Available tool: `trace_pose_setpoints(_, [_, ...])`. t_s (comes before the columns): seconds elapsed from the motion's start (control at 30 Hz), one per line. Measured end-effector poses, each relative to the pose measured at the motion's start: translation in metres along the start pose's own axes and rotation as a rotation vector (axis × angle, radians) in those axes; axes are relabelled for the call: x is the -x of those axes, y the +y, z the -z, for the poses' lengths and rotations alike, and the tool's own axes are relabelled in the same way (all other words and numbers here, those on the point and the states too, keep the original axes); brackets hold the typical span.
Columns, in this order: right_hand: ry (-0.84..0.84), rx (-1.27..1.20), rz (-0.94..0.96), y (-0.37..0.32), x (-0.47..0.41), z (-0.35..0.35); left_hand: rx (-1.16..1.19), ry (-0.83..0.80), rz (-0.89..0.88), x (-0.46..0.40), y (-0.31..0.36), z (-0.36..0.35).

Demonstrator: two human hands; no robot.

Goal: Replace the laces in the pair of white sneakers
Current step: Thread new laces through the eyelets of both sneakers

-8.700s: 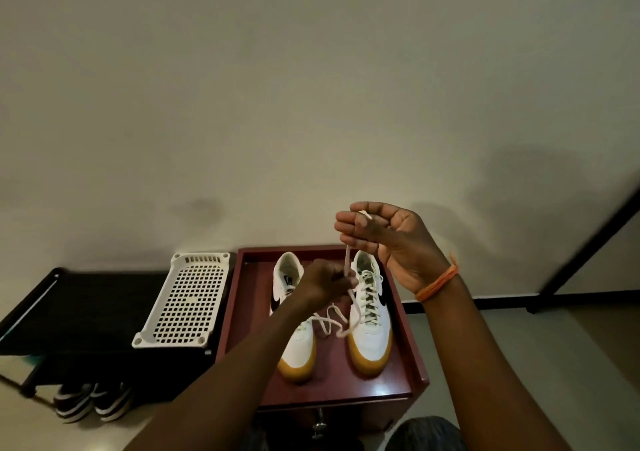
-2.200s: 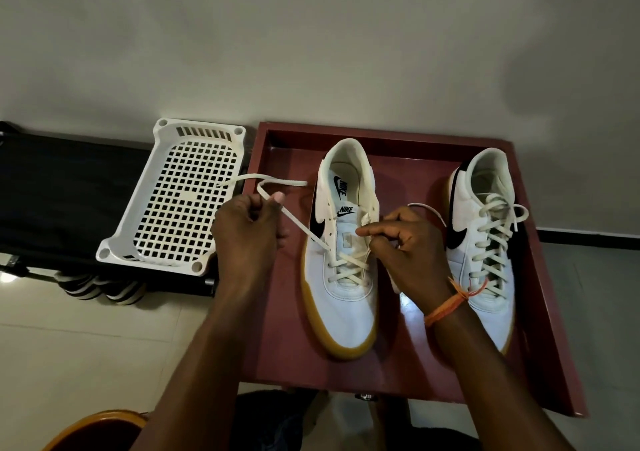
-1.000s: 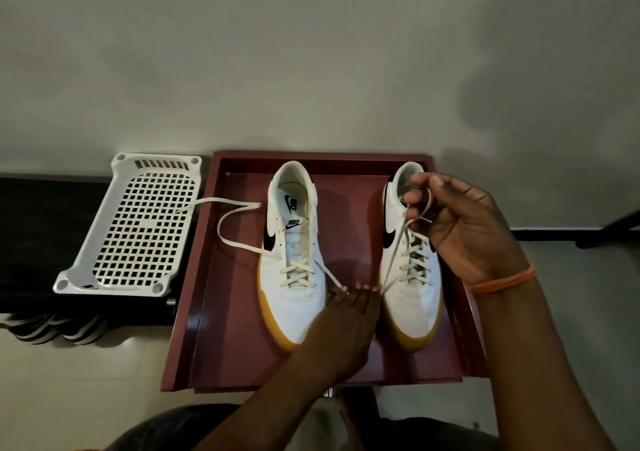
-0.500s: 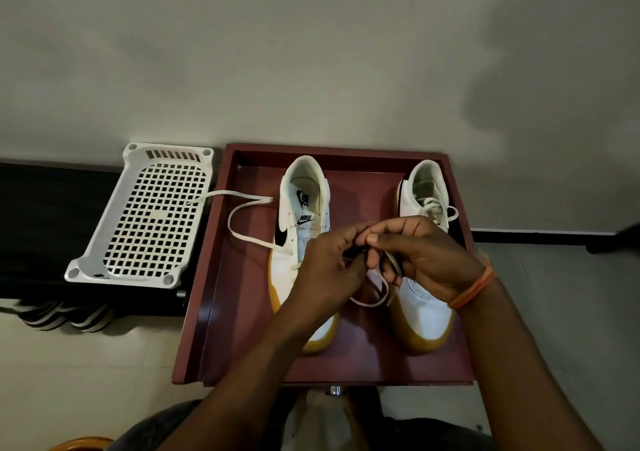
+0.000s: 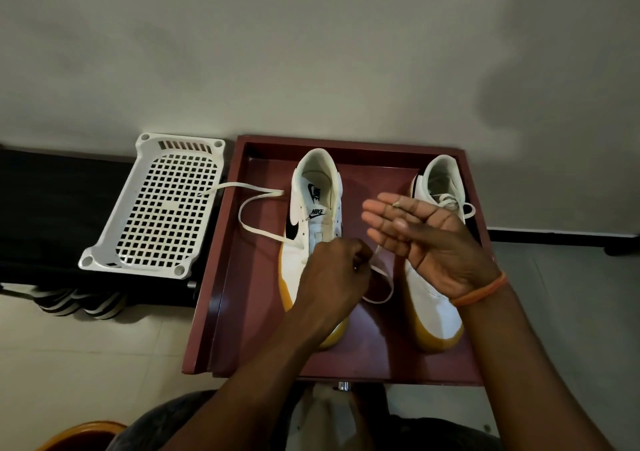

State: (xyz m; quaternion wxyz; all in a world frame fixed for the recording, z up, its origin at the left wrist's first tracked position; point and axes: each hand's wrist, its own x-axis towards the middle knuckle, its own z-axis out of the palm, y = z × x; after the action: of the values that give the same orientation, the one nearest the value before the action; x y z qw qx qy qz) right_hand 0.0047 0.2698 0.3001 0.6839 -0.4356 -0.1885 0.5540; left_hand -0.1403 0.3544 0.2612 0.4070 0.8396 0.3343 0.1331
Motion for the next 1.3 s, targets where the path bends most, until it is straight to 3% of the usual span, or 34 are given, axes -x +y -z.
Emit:
trace_pose_setpoints(0.1, [0.274,0.284,0.046,0.017,-0.010,-0.005,0.019,0.229,0.052,-0.002,-0.002,0.014])
trace_pose_setpoints(0.23, [0.358,0.752,0.193,0.034,-0.017,-0.005,-0.031,0.445,0.098,-0.006,-0.017,0.038])
trace_pose_setpoints(0.4, [0.289,0.752,0.285,0.047,-0.022,-0.020,-0.205,0.325,0.355,-0.009,-0.027,0.045])
trace_pose_setpoints(0.6, [0.336,0.866,0.340,0.079,-0.027,-0.019,-0.051,0.347,0.332,-0.014,-0.022,0.044])
trace_pose_setpoints(0.77, [0.384,1.256,0.696,0.088,-0.032,-0.025,0.110,0.307,0.331,-0.015,-0.022,0.046])
trace_pose_setpoints(0.93, [0.505,1.594,0.671,0.094,-0.029,-0.026,0.168,0.251,0.323,-0.015,-0.018,0.044])
trace_pose_setpoints(1.1, [0.579,1.456,0.615,0.099,-0.032,-0.025,0.243,0.153,0.338,-0.015,-0.016,0.048])
trace_pose_setpoints(1.3, [0.505,1.239,0.549,0.102,-0.039,-0.018,0.385,0.124,0.437,-0.018,-0.018,0.052])
